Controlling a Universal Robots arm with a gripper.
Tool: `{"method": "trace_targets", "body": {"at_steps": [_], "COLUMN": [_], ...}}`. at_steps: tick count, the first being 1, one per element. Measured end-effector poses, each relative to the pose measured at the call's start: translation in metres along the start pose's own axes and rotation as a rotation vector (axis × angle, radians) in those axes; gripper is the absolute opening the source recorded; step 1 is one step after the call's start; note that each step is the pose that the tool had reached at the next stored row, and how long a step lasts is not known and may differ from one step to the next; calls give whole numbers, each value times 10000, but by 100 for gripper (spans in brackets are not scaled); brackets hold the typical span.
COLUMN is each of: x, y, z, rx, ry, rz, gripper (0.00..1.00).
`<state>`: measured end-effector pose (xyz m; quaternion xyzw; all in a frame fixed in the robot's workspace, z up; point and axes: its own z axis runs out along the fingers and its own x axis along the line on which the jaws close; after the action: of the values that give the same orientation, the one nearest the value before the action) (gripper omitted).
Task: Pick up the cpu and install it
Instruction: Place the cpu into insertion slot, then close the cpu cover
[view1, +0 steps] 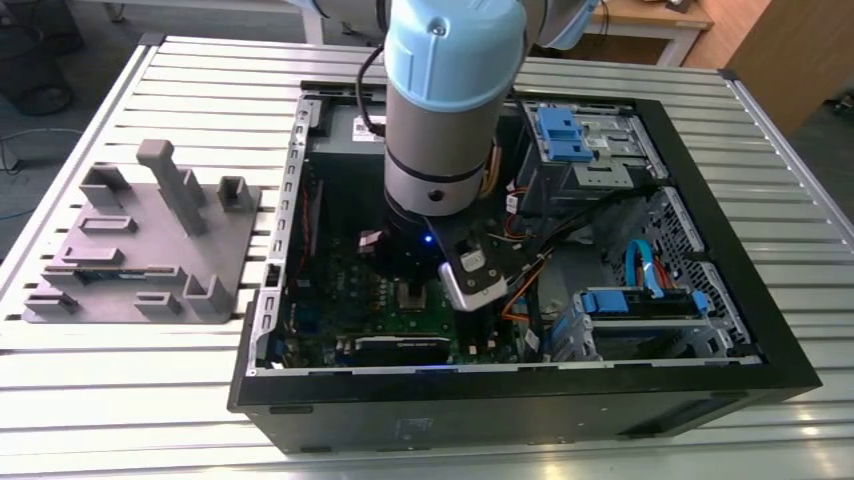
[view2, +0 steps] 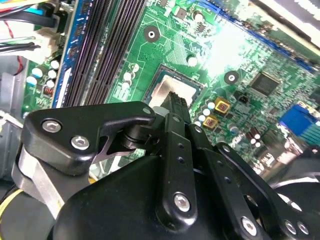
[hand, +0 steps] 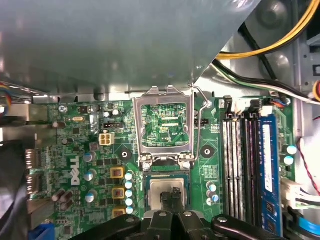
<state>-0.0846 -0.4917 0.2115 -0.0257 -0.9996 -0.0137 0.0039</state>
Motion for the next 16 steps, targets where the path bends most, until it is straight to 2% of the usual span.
{"method": "trace_targets", "body": {"at_steps": [3, 7, 9, 16], "x": [0, 0, 0, 0], "y": [2, 2, 2, 7], "z": [-67, -74, -75, -74], "rx": [-1, 2, 442, 444], "ry": [0, -1, -23, -23], "rz": [0, -1, 3, 3], "gripper": [11, 11, 11, 11]}}
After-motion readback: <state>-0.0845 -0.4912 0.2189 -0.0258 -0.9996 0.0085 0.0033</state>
